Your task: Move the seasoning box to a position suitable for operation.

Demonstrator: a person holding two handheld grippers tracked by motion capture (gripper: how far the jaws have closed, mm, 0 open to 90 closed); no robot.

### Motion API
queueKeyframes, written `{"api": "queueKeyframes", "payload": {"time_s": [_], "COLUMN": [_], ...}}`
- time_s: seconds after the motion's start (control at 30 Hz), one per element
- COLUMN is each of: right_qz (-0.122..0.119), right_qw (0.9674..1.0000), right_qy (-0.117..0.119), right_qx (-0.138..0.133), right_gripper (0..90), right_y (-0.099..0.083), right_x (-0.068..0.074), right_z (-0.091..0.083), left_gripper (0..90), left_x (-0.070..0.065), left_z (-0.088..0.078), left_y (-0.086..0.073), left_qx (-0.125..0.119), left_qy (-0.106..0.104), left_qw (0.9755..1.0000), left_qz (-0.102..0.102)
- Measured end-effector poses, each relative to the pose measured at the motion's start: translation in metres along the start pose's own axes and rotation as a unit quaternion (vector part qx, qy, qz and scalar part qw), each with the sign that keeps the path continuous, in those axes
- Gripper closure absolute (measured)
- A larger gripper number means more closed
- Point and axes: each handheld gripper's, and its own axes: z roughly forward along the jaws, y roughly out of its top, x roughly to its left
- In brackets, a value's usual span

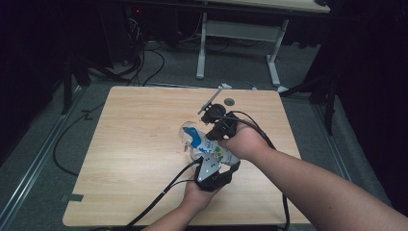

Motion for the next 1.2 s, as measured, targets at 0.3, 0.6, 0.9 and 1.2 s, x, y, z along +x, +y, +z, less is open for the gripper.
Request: {"api": "queueKeyframes", "payload": {"time_s": [0.3, 0.6, 0.9, 1.2], "right_qz": [0.000, -0.002, -0.002, 0.000], "right_qw": [1.0000, 1.0000, 1.0000, 1.0000], "right_qy": [-0.001, -0.001, 0.000, 0.000], "right_qx": [0.001, 0.001, 0.000, 0.000], "right_gripper": [89.9, 89.9, 89.9, 89.9], "right_y": [0.0010, 0.0016, 0.0012, 0.0006], "right_x": [-0.0002, -0.0005, 0.0002, -0.0001], "right_z": [-0.0002, 0.0008, 0.0008, 0.0014], "left_gripper": [56.4, 55.7, 55.9, 56.0], "left_x": [-0.0002, -0.0004, -0.0007, -0.0011], "left_z": [-0.0002, -0.0001, -0.0004, -0.0002], "left_y": [-0.0015, -0.0020, -0.0024, -0.0023], "left_qx": [-0.003, -0.003, -0.003, -0.004], "left_qy": [-0.004, -0.003, -0.003, -0.005], "left_qw": [1.0000, 1.0000, 1.0000, 1.0000], "left_qz": [-0.003, -0.001, -0.001, -0.002]}}
